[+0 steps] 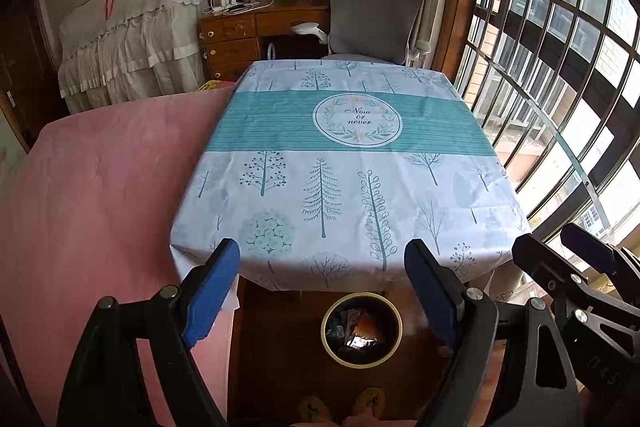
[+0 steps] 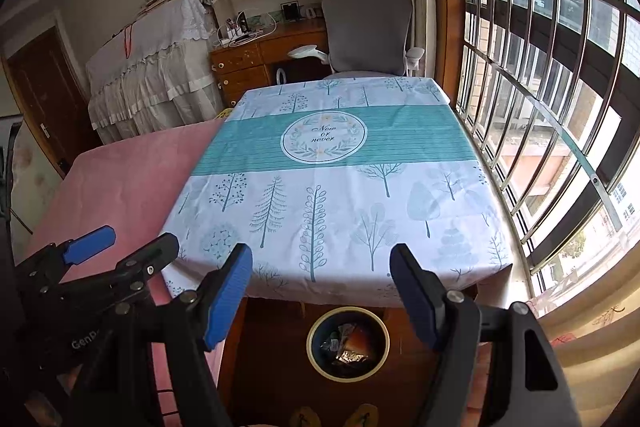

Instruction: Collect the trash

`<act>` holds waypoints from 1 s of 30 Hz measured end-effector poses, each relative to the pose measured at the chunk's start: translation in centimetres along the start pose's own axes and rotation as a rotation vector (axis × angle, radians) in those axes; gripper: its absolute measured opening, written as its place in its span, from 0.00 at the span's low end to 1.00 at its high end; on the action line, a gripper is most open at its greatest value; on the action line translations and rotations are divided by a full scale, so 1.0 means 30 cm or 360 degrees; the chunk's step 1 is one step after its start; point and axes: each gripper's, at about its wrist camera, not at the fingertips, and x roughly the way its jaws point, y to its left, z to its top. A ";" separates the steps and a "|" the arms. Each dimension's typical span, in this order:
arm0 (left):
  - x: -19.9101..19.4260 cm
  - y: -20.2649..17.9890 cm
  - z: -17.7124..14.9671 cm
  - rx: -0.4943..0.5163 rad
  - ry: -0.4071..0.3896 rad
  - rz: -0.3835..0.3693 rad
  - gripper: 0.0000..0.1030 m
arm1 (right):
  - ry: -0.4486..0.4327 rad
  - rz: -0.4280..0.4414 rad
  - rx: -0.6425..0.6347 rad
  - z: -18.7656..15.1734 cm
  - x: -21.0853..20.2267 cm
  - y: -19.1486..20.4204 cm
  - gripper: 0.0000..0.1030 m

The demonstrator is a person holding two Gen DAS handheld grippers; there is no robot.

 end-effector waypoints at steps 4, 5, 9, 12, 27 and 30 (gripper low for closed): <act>0.002 -0.001 0.002 0.0000 0.0004 0.0001 0.81 | 0.0004 0.0002 0.0000 0.001 0.006 0.000 0.70; 0.002 -0.001 0.002 0.0000 0.0006 0.0002 0.81 | 0.0006 0.0003 0.0001 0.003 0.011 -0.002 0.70; 0.010 -0.001 0.008 -0.0001 0.0014 0.0001 0.81 | 0.0006 0.0002 0.0000 0.004 0.012 -0.002 0.70; 0.022 -0.005 0.014 0.0001 0.0026 0.0003 0.81 | 0.0007 0.0001 -0.0001 0.005 0.014 -0.004 0.70; 0.036 -0.016 0.025 0.0003 0.0035 0.0006 0.81 | 0.0016 0.0001 0.0005 0.005 0.040 -0.036 0.70; 0.037 -0.014 0.026 0.0002 0.0037 0.0006 0.81 | 0.0019 0.0003 0.0003 0.005 0.042 -0.037 0.70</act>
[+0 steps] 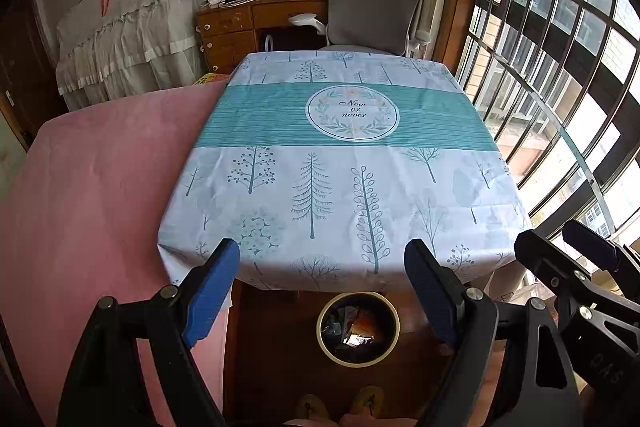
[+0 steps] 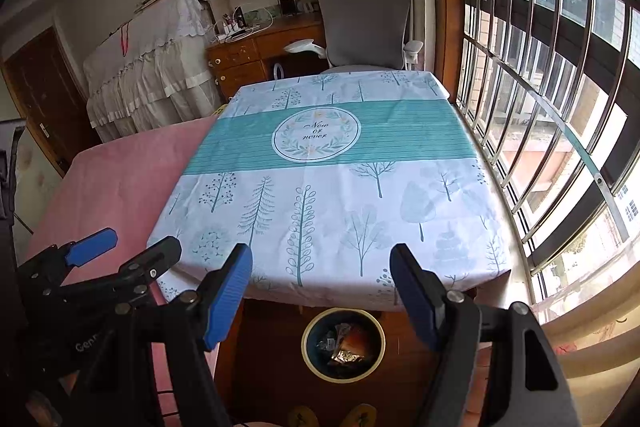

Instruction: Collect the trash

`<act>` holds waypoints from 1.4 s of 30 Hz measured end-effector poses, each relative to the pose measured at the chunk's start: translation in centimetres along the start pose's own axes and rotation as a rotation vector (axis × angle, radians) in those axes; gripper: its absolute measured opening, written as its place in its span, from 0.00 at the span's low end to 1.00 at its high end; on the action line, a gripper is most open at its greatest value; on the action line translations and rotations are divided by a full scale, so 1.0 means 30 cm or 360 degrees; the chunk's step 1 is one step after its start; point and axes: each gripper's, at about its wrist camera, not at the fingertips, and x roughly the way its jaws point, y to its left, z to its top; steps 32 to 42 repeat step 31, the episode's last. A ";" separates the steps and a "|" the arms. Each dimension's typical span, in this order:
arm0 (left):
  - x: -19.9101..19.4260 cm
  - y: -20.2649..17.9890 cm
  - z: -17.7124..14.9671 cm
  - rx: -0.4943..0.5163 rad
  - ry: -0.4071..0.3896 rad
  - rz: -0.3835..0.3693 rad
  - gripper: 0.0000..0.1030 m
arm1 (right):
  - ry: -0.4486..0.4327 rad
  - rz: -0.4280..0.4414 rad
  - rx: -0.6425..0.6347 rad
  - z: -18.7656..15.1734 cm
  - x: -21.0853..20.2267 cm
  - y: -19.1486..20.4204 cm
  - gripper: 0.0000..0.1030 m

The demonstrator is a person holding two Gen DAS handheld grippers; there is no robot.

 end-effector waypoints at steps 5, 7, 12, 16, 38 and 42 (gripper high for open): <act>0.013 -0.019 -0.002 -0.0009 0.0016 0.0013 0.81 | 0.0023 0.0012 -0.0005 -0.004 0.027 -0.027 0.70; 0.021 -0.040 -0.004 -0.0012 0.0025 0.0023 0.81 | 0.0027 0.0017 -0.0011 -0.007 0.030 -0.032 0.70; 0.033 -0.075 -0.009 -0.0015 0.0045 0.0041 0.81 | 0.0038 0.0031 -0.0014 -0.017 0.032 -0.050 0.70; 0.033 -0.089 -0.012 -0.0009 0.0050 0.0051 0.81 | 0.0046 0.0047 0.0005 -0.001 0.028 -0.075 0.70; 0.037 -0.141 -0.027 -0.0022 0.0075 0.0095 0.81 | 0.0068 0.0095 0.0002 0.011 0.033 -0.111 0.70; 0.037 -0.141 -0.027 -0.0022 0.0075 0.0095 0.81 | 0.0068 0.0095 0.0002 0.011 0.033 -0.111 0.70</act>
